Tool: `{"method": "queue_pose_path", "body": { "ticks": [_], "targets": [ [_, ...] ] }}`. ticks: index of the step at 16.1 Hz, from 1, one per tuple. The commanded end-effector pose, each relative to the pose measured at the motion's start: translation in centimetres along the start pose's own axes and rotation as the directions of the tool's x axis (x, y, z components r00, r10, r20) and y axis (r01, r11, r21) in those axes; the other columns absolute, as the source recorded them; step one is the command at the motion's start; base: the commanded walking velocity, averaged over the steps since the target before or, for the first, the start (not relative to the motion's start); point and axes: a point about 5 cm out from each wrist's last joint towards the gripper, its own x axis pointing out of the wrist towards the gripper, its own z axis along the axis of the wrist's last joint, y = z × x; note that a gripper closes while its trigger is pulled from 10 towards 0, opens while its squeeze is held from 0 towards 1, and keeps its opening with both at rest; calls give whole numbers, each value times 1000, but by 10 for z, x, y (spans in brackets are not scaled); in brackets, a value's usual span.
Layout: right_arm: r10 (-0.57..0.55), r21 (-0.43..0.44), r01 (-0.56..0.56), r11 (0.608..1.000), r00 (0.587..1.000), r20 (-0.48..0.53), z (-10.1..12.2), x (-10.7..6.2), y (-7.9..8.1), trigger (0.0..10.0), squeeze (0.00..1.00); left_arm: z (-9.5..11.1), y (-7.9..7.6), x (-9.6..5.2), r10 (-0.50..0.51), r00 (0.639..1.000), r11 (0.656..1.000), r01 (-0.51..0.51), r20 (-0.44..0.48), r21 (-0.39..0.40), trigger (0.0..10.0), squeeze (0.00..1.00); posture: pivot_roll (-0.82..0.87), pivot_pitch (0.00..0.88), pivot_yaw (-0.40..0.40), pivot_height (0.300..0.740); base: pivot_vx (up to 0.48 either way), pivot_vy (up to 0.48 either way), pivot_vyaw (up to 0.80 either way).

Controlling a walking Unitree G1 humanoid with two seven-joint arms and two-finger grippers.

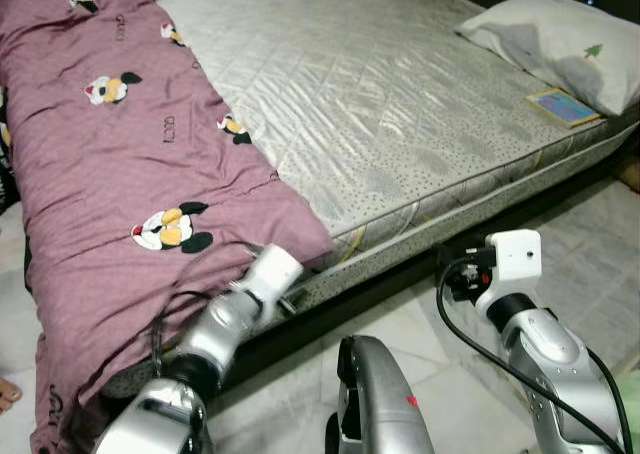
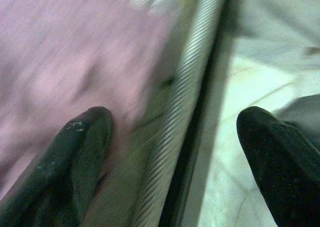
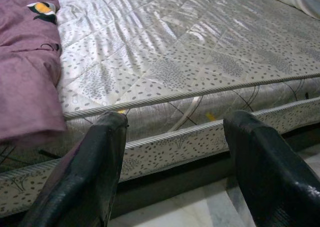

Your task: Clean up the room

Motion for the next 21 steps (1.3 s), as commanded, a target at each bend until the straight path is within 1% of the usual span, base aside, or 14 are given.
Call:
{"method": "queue_pose_path", "body": {
  "ticks": [1,2,4,6,7,8,10,12,13,14,16,17,19,21],
  "targets": [
    [-8,0,8,1000,1000,-3,0,1,-1,10000,0,15,-8,0,-65,993,993,55,96,104,10000,0,-217,103,-101,532,0,0,0],
    [-7,1,7,1000,1000,-2,0,2,0,10000,0,22,-9,-1,-72,986,990,53,150,131,10000,0,-217,102,-100,532,0,0,0],
    [-7,1,7,1000,1000,0,0,3,0,10000,0,41,4,-4,54,956,991,-87,287,105,10000,0,-216,102,-100,532,0,0,0],
    [-8,0,8,1000,1000,0,0,1,-1,10000,0,52,47,-14,364,865,930,-361,345,-76,10000,0,-218,102,-100,532,0,0,0],
    [-9,0,9,1000,1000,0,0,1,-1,10000,0,50,56,-16,418,851,908,-398,318,-128,10000,0,-221,102,-100,532,0,0,0],
    [-11,0,11,1000,1000,1,0,-1,-1,10000,0,28,82,-17,534,840,819,-486,96,-305,10000,0,-231,103,-99,532,0,0,0],
    [-12,-1,12,1000,1000,1,1,-2,-2,10000,0,0,90,-19,536,833,727,-538,-137,-427,10000,0,-238,98,-98,532,0,0,0],
    [-12,-3,12,1000,1000,2,1,-2,-1,10000,0,-18,86,-21,505,826,684,-560,-250,-467,10000,0,-256,93,-100,532,0,0,0],
    [-11,-4,11,1000,1000,2,2,-2,-1,10000,0,-22,81,-19,466,842,714,-539,-271,-447,10000,0,-263,92,-102,532,0,0,0],
    [-8,-5,8,1000,1000,2,2,-2,-1,10000,0,-22,78,-17,441,851,709,-525,-286,-471,10000,0,-268,91,-102,532,0,0,0],
    [-5,-8,5,1000,1000,1,3,-2,-1,10000,0,-18,62,-7,333,899,767,-434,-286,-473,10000,0,-274,86,-101,532,0,0,0],
    [-6,-10,6,1000,1000,1,2,-2,-2,10000,0,-7,45,4,236,939,837,-327,-251,-438,10000,0,-274,81,-96,532,0,0,0],
    [-6,-9,6,1000,1000,1,2,-1,-1,10000,0,3,30,12,150,967,898,-220,-205,-380,10000,0,-268,79,-91,532,0,0,0],
    [-5,-6,5,1000,1000,1,1,1,0,10000,0,7,14,17,73,980,928,-135,-186,-346,10000,0,-265,76,-89,532,0,0,0]
  ]
}}
